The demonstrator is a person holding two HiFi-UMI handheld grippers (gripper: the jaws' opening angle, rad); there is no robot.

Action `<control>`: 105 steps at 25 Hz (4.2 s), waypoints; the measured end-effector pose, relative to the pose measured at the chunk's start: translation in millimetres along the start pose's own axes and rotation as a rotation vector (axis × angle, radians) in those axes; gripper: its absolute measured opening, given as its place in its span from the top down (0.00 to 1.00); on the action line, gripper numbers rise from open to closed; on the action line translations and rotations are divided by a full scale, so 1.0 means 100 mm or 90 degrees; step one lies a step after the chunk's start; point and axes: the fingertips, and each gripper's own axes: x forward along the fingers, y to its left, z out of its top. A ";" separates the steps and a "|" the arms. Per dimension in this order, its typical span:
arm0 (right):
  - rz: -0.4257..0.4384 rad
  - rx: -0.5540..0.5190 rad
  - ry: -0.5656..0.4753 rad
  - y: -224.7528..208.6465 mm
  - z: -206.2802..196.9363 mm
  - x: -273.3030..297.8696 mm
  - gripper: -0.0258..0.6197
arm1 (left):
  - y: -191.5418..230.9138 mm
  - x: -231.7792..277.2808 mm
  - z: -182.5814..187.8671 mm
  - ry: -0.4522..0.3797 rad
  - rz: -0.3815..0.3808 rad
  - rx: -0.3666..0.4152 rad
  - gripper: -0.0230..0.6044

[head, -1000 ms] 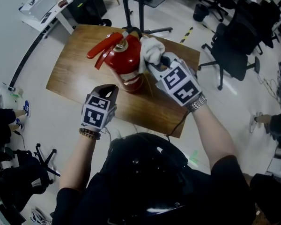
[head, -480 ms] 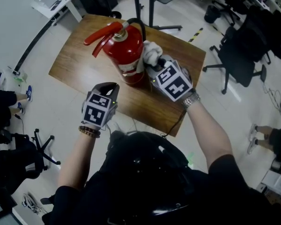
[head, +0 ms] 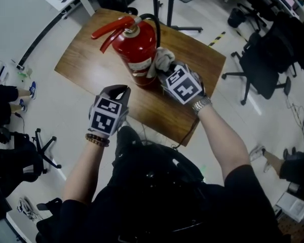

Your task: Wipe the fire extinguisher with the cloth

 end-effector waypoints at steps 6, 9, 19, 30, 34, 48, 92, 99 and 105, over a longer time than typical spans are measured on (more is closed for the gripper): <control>0.012 0.012 0.022 0.02 -0.14 0.16 0.85 | 0.00 0.00 -0.04 0.002 0.005 -0.011 0.94; 0.014 0.019 0.032 0.03 -0.21 0.24 0.85 | -0.02 0.04 -0.06 0.008 -0.001 -0.009 0.94; 0.027 0.040 0.073 0.06 -0.45 0.47 0.85 | -0.06 0.22 0.03 0.012 -0.033 0.008 0.94; 0.031 0.059 0.126 0.08 -0.69 0.74 0.85 | 0.02 0.46 -0.04 0.029 -0.088 0.017 0.95; 0.026 0.065 0.145 0.07 -0.75 0.80 0.85 | 0.05 0.55 -0.06 0.029 -0.116 0.022 0.94; 0.026 0.064 0.181 0.01 -0.87 0.94 0.85 | 0.08 0.70 -0.18 0.046 -0.149 0.028 0.94; 0.016 -0.093 -0.140 -0.57 0.63 -0.99 0.85 | -0.56 0.05 0.12 -0.028 0.089 -0.124 0.94; -0.024 -0.148 -0.192 -0.66 1.24 -1.33 0.85 | -0.31 0.05 0.11 -0.042 0.079 -0.123 0.94; 0.000 -0.218 -0.230 -0.61 1.65 -1.50 0.85 | -0.27 0.07 0.07 -0.042 0.085 -0.141 0.94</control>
